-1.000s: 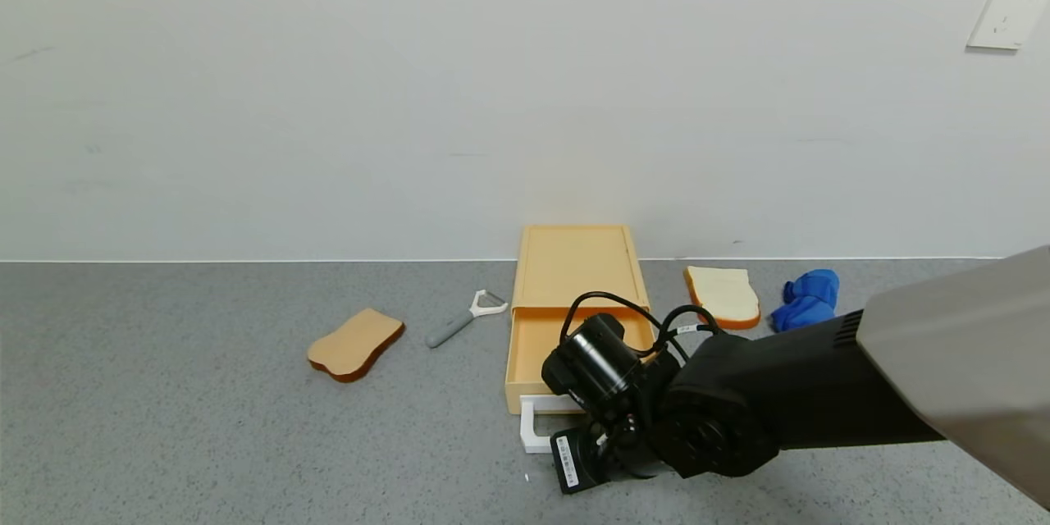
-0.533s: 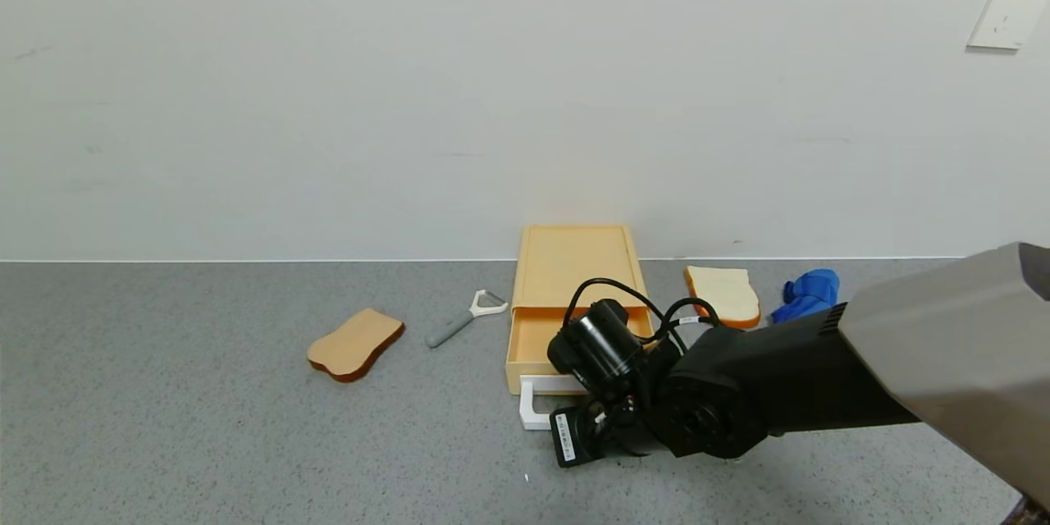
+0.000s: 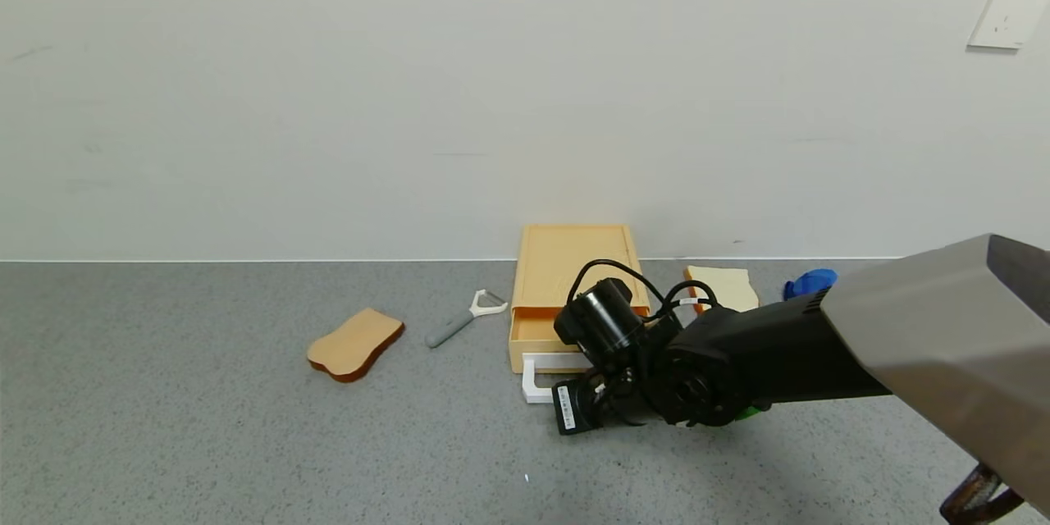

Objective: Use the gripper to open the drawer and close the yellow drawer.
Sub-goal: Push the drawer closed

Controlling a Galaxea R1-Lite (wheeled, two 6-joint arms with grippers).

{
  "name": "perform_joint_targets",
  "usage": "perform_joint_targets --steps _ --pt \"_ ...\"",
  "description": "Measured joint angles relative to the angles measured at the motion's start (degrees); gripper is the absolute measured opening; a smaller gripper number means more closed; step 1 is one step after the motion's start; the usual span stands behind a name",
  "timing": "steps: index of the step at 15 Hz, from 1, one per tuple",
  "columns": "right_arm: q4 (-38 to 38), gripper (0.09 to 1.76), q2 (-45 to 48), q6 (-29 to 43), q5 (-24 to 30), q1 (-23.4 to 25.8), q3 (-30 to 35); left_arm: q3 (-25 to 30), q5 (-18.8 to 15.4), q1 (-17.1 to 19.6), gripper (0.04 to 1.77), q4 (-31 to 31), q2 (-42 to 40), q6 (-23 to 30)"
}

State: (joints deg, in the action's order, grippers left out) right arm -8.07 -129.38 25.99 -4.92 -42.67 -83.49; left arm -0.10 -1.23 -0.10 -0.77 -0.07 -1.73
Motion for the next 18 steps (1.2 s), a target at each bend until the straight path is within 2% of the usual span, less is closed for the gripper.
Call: perform_joint_targets --steps 12,18 --pt "-0.24 0.12 -6.03 -3.69 -0.94 3.72 -10.56 0.0 0.0 0.0 1.72 0.0 0.0 -0.02" --pt "-0.3 0.12 -7.03 -3.84 -0.94 3.94 -11.41 0.0 0.02 0.0 1.72 0.0 0.0 -0.02"
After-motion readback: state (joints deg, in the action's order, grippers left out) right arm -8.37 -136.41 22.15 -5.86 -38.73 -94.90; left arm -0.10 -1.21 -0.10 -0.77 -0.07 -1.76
